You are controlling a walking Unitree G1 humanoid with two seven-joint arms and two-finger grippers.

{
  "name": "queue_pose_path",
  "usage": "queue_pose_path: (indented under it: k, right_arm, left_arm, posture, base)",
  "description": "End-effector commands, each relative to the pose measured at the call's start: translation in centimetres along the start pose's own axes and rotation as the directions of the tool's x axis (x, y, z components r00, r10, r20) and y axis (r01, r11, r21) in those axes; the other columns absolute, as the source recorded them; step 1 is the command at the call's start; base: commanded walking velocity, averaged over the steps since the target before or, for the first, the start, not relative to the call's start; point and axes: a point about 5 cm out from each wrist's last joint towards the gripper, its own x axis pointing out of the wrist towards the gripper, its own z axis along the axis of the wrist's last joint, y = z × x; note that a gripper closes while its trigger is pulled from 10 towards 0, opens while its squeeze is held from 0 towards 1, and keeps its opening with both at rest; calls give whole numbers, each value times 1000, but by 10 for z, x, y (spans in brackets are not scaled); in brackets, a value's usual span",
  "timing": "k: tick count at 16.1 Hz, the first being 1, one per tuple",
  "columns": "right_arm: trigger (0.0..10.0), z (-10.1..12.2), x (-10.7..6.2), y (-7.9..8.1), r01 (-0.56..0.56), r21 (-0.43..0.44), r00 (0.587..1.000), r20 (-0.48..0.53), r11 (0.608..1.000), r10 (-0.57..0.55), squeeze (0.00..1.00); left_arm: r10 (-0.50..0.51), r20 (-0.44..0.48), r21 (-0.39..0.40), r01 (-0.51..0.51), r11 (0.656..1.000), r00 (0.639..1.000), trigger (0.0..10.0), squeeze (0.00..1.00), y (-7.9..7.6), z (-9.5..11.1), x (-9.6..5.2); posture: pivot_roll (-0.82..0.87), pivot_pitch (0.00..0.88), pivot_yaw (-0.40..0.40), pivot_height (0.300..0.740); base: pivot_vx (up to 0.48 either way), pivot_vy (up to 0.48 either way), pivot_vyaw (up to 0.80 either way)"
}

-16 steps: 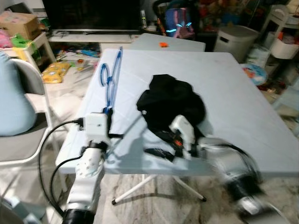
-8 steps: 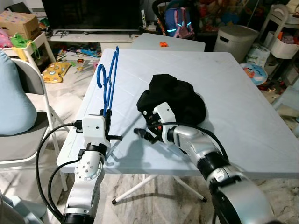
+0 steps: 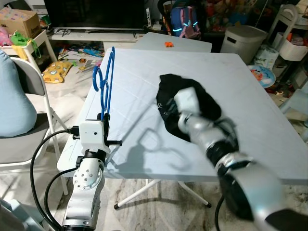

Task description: Hang hanger

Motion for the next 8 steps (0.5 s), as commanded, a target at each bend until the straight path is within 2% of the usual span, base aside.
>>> queue_pose_path:
  k: [1, 2, 4, 6, 8]
  right_arm:
    - [10000, 24, 1, -18, 100, 53, 991, 85, 994, -105, 0]
    - [10000, 32, 1, -21, 106, 85, 987, 113, 991, -115, 0]
    - [10000, 34, 1, -15, 56, 38, 989, 135, 998, -60, 0]
    - [10000, 12, 0, -3, -95, -21, 992, 84, 995, 96, 0]
    - [10000, -13, -3, -9, -145, -82, 988, 37, 986, 148, 0]
  left_arm:
    - [19, -18, 13, -19, 1000, 1000, 10000, 0, 4, -2, -2]
    - [20, -17, 14, -20, 1000, 1000, 10000, 0, 4, -2, -1]
    - [10, -18, 9, -10, 1000, 1000, 10000, 0, 1, -2, 0]
    - [-12, -25, -2, 12, 1000, 1000, 10000, 0, -4, -2, 2]
    - [-44, -45, -8, 44, 999, 998, 10000, 0, -7, -6, 3]
  posture:
    - [178, 3, -87, 740]
    - [175, 1, -86, 740]
    - [167, 0, -83, 740]
    - [146, 0, -72, 740]
    - [124, 0, -58, 740]
  base:
    - [0, 0, 0]
    - [0, 0, 0]
    - [0, 0, 0]
    - [0, 0, 0]
    - [0, 0, 0]
